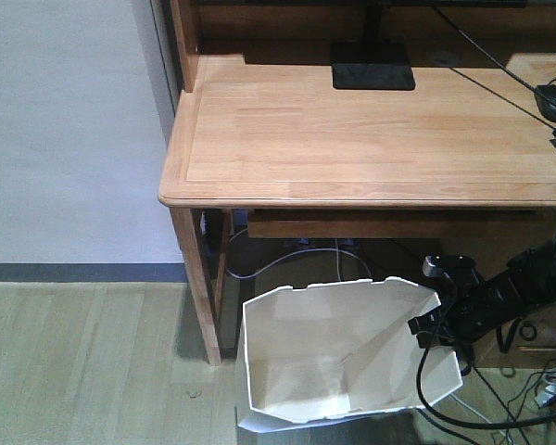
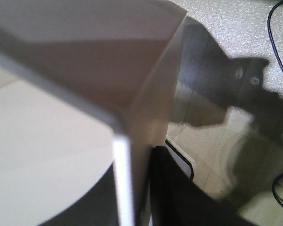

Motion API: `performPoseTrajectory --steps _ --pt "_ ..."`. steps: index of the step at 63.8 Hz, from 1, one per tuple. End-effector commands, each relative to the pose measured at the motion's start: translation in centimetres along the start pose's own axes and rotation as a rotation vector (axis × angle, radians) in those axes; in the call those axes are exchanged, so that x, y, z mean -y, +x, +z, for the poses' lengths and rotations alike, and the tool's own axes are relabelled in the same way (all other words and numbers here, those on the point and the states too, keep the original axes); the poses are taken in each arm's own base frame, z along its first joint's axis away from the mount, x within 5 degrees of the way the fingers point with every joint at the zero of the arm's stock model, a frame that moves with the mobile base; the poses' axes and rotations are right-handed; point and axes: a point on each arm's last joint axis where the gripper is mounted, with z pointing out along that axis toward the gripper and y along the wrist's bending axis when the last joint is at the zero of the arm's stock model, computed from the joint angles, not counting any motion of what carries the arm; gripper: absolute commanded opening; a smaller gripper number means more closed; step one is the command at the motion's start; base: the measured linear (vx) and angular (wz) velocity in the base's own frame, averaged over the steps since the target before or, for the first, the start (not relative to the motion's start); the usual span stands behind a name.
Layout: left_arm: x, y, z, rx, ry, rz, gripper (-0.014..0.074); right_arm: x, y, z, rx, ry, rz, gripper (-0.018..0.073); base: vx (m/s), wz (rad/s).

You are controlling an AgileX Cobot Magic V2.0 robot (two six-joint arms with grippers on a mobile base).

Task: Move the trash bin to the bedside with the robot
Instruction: 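Hold the bin with the right gripper while the base turns away from the desk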

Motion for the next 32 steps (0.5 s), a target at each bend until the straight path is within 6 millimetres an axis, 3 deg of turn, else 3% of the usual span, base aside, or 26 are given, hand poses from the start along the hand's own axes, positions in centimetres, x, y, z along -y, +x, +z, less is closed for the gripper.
performPoseTrajectory --steps 1,32 --pt "0.01 -0.30 -0.02 0.072 0.005 -0.010 -0.0006 -2.01 -1.67 -2.29 0.079 -0.161 -0.009 -0.0005 -0.02 0.07" --pt "0.01 -0.30 -0.02 0.072 0.005 -0.010 -0.0006 -2.01 -1.67 -2.29 0.079 -0.161 -0.009 -0.0005 -0.06 0.23"
